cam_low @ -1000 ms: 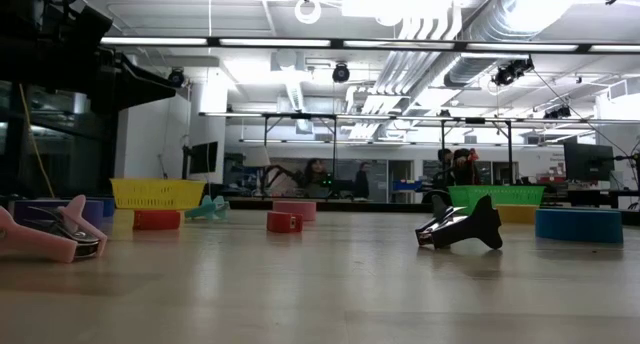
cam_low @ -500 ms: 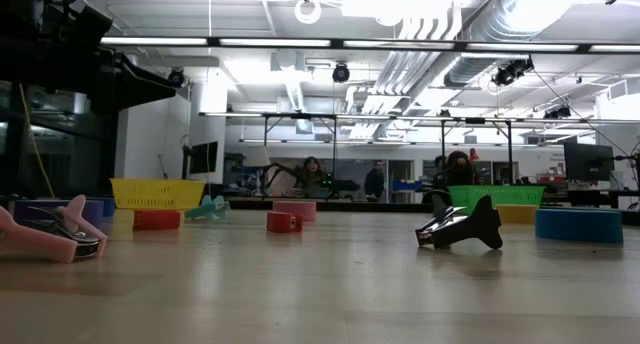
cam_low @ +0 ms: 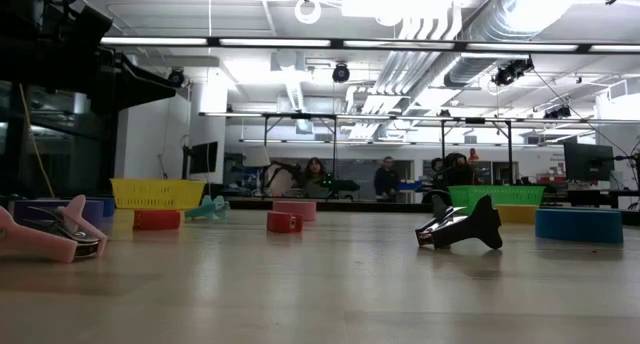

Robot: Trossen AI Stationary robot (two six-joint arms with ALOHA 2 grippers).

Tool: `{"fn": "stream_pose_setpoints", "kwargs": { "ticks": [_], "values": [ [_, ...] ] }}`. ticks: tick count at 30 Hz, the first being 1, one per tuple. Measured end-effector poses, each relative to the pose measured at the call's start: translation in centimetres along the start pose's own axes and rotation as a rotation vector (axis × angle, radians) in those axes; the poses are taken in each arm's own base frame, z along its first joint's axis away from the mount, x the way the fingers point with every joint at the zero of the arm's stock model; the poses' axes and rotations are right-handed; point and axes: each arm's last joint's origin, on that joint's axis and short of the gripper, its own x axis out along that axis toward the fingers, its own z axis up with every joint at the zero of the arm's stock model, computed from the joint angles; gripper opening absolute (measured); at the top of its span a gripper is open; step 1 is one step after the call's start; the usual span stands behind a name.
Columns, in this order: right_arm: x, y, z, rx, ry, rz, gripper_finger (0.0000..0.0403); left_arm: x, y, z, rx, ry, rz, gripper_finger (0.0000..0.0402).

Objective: Pick and place Stapler, Stapler remover, tape
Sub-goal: Put the yellow stapler into the green bin

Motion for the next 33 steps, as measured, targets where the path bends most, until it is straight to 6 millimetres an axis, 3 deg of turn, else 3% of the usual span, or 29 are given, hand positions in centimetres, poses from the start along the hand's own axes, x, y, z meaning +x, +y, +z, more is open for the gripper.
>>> {"fn": "stream_pose_setpoints", "kwargs": {
  "ticks": [9, 24, 33],
  "values": [
    [0.6, 0.3, 0.2, 0.011, -0.019, -0.017, 0.0157, 0.0, 0.0, 0.0, 0.000, 0.000, 0.000, 0.0193],
    [0.6, 0.2, 0.2, -0.020, -0.018, -0.026, 0.0052, 0.0, 0.0, 0.0, 0.000, 0.000, -0.001, 0.0193],
    [-1.3, -0.3, 0.0, -0.074, 0.059, 0.017, 0.0054, 0.0, 0.0, 0.0, 0.000, 0.000, 0.000, 0.0193]
  ]
}}
